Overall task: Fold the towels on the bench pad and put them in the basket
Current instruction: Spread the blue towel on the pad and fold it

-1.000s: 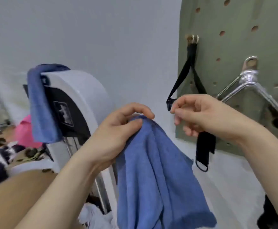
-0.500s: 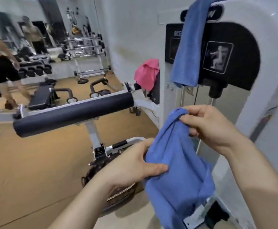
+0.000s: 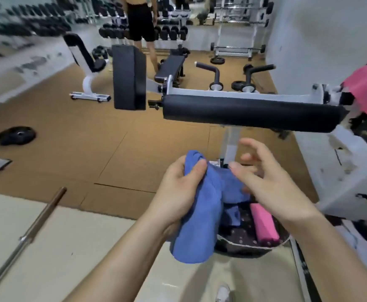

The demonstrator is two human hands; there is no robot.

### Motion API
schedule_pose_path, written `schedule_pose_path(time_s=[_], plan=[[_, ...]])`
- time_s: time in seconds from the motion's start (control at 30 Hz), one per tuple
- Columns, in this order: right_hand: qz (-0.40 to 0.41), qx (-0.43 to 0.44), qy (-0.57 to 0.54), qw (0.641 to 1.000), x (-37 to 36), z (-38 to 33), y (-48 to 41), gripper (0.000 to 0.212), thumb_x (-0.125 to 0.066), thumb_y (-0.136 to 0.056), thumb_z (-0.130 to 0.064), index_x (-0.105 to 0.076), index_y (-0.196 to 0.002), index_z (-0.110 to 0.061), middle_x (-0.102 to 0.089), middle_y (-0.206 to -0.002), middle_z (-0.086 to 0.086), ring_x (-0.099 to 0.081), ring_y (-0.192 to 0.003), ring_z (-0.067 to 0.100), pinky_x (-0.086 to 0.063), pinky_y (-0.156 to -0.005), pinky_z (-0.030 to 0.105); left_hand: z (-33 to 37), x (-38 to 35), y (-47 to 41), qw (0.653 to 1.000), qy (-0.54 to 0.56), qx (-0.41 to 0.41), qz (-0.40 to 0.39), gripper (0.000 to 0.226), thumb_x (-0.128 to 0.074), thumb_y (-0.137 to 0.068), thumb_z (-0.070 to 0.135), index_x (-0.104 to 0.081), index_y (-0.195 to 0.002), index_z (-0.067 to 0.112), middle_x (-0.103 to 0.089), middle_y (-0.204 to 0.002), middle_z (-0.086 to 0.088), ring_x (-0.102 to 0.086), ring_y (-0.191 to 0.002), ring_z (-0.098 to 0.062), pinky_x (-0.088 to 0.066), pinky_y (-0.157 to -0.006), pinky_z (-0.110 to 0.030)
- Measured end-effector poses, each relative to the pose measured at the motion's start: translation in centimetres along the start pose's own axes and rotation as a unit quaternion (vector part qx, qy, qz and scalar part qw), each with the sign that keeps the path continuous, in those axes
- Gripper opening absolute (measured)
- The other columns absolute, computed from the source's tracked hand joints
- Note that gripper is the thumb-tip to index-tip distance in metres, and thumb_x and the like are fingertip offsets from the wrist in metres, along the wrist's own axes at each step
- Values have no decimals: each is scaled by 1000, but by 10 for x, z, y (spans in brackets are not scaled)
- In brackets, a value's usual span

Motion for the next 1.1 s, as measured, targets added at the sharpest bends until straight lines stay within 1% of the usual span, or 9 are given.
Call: schedule_pose_path(time_s=[0.17,0.3,0.43,0.53,0.63,0.8,0.93,1.03,1.1], plan=[[-182,40,126,974,-116,1,-33,83,-76,-77,-26,-26,-139,-48,-47,-101,-17,-55,-81,4,-47,-76,19,-31,74,-20,955,225,107,162,23,-48,-100,18,-61,-104,-1,-70,-89,-18,-68,-75,-22,-56,-64,-28],[-214,-4,-8,977,-171,9,-90,31,-51,-92,-1,-62,-114,-21,-72,-84,-12,-63,-77,4,-48,-73,21,-47,140,-22,976,32,144,160,21,-47,-95,16,-65,-87,10,-61,-77,-9,-56,-74,-20,-45,-68,-31],[-410,-53,-118,903,-232,6,-142,29,-44,-98,-2,-72,-100,-11,-74,-97,11,-67,-88,14,-50,-82,30,-57,211,-24,944,-112,110,289,19,-58,-80,6,-65,-91,19,-68,-88,4,-58,-80,-14,-49,-68,-22],[-493,-76,-203,843,-276,-12,-174,27,-40,-98,2,-67,-101,-1,-70,-94,18,-65,-84,22,-52,-75,27,-61,225,-48,963,-162,97,193,22,-64,-83,8,-68,-103,16,-70,-98,6,-62,-89,-7,-51,-78,-24],[-498,-91,-239,828,-313,-35,-212,25,-42,-96,0,-67,-94,-1,-67,-89,19,-63,-80,24,-51,-72,30,-58,257,-68,963,-109,91,230,19,-60,-95,20,-68,-91,3,-68,-82,-6,-61,-76,-12,-50,-75,-32],[-380,-2,-17,925,-358,-52,-274,31,-39,-91,-8,-66,-77,-16,-63,-66,-5,-55,-66,14,-42,-56,24,-34,319,-91,940,-30,55,334,36,-48,-100,33,-71,-97,5,-73,-88,-14,-65,-74,-17,-49,-62,-25],[-268,183,107,940,-391,-75,-302,36,-41,-83,-14,-70,-99,-29,-66,-100,-10,-55,-99,17,-44,-86,28,-5,371,-132,935,-79,23,344,49,-40,-103,38,-64,-86,-1,-67,-77,-10,-58,-69,-16,-46,-67,-31],[-383,142,-82,909,-427,-99,-320,48,-52,-81,-12,-59,-127,-22,-61,-122,-7,-55,-114,4,-42,-93,10,6,411,-171,945,-164,7,282,52,-36,-104,38,-64,-89,-3,-64,-74,-1,-54,-67,-11,-43,-65,-28],[-466,134,-83,870,-459,-107,-333,56,-60,-82,-8,-52,-133,-30,-60,-125,-12,-55,-115,-2,-45,-97,17,10,440,-197,956,-166,-5,242,46,-36,-105,31,-70,-90,3,-72,-78,0,-62,-71,-9,-46,-69,-23]])
Point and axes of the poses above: each hand's wrist, its own y-axis away from the middle knuckle, its own x-axis out of the back of the hand, z = x × y, the point moved 5 cm from there along -y, towards the middle knuckle
